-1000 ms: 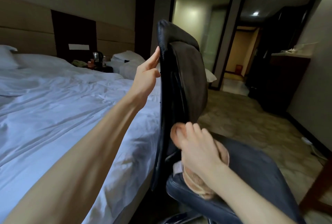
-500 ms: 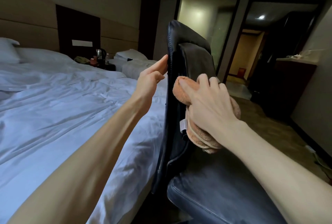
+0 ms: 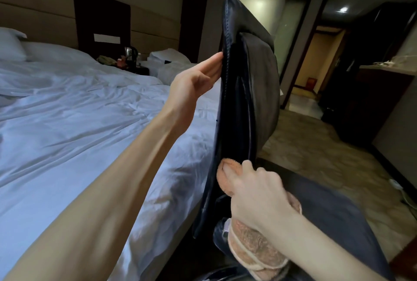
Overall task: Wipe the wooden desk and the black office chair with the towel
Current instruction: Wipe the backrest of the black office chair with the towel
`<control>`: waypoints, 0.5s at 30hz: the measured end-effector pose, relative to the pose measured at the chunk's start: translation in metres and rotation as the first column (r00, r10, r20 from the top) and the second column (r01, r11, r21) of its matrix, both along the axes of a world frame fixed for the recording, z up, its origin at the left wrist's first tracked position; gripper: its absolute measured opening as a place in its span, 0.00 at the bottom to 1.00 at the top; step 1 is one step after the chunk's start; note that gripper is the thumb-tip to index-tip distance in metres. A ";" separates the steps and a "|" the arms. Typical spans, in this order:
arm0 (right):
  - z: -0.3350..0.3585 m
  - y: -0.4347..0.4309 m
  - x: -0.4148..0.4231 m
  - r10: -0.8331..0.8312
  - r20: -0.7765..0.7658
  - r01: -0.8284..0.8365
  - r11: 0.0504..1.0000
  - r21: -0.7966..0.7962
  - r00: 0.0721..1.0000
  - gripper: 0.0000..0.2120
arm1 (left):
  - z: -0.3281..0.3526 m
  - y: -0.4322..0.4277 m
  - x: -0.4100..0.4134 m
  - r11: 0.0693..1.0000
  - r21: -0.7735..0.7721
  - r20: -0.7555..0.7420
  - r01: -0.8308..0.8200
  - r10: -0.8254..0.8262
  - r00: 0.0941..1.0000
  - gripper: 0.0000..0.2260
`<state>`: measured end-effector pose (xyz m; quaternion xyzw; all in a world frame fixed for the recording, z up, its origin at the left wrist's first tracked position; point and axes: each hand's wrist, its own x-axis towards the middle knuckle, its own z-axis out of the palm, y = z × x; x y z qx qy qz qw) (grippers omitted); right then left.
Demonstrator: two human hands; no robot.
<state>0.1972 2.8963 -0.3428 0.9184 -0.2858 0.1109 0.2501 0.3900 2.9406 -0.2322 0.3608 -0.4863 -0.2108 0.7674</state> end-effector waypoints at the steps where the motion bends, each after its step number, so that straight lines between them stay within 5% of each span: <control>1: 0.005 0.001 -0.003 0.003 0.021 -0.003 1.000 0.002 1.000 0.26 | 0.000 0.001 0.003 1.000 -0.006 0.000 0.000 0.000 1.000 0.28; 5: 0.043 0.009 -0.015 0.059 0.206 -0.037 0.993 -0.110 0.977 0.27 | -0.022 -0.007 0.013 0.976 0.137 -0.005 -0.170 0.172 0.985 0.28; 8: 0.076 0.005 -0.012 0.055 0.295 0.008 0.978 -0.209 0.954 0.31 | -0.058 -0.011 0.000 0.928 0.249 0.148 -0.276 0.245 0.958 0.28; 15: 0.070 0.002 0.003 -0.043 0.255 0.091 0.979 -0.181 0.966 0.35 | -0.103 -0.003 -0.023 0.936 0.117 0.268 -0.332 0.292 0.918 0.28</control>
